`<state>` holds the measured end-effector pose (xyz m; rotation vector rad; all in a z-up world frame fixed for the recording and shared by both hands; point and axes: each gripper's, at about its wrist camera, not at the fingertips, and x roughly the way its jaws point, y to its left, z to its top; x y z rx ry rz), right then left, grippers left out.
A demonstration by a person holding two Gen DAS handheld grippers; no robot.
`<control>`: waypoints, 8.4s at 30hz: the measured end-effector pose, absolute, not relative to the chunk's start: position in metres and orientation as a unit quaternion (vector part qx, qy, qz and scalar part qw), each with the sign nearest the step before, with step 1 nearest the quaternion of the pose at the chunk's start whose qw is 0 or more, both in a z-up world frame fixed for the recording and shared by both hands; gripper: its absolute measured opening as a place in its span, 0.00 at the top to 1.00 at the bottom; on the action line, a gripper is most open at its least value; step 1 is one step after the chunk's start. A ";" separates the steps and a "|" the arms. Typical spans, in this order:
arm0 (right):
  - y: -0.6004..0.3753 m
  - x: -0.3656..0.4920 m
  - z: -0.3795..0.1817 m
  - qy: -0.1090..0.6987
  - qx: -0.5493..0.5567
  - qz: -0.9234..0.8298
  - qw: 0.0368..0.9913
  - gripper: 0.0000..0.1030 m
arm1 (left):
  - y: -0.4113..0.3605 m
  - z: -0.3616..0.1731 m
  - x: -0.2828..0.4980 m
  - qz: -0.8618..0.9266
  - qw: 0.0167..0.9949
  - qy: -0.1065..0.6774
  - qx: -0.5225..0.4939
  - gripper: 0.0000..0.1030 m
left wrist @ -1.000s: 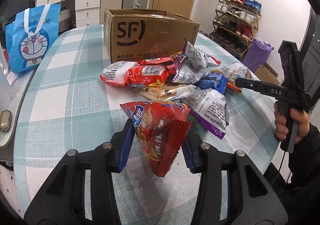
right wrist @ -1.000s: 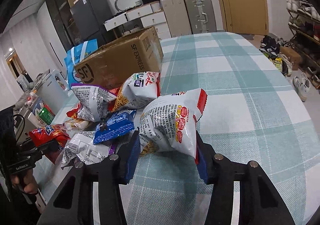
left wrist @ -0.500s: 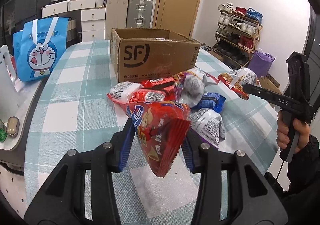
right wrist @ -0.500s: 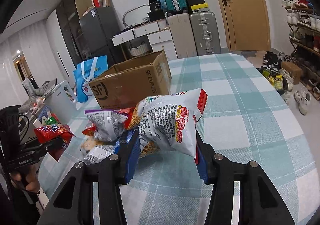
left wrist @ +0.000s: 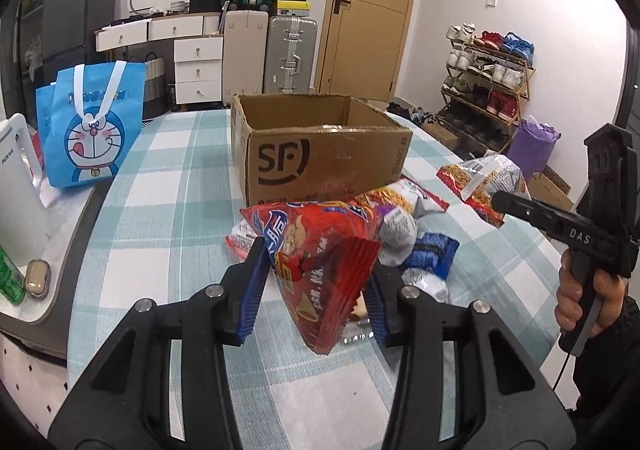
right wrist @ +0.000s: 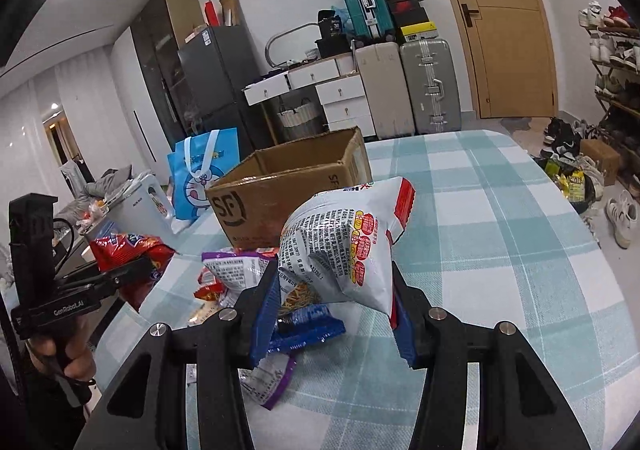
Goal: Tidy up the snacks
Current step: 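Lift and carry both held bags over the open SF cardboard box, then open both tools to drop the bags into the box, then move right tool down toward the blue snack bag on the pile, then close right tool on the blue snack bag and lift it, then grasp red barcode snack pack with left tool while right tool holds blue bag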
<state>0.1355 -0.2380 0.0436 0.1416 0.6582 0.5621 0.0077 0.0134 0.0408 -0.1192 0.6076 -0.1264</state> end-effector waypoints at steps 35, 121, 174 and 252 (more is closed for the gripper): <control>-0.166 0.219 0.079 0.311 0.040 0.307 0.898 0.52 | 0.021 0.083 0.140 -0.020 0.955 0.288 -0.066 0.60; -0.178 0.176 0.017 0.402 -0.045 0.257 0.878 0.01 | 0.030 0.019 0.086 0.013 0.938 0.344 -0.049 0.00; -0.159 0.174 -0.033 0.461 -0.108 0.287 0.833 0.38 | 0.006 -0.030 0.108 -0.022 0.912 0.409 -0.023 0.00; -0.207 0.167 0.028 0.357 0.002 0.301 0.884 0.59 | -0.002 -0.012 0.097 -0.079 0.929 0.361 -0.018 0.55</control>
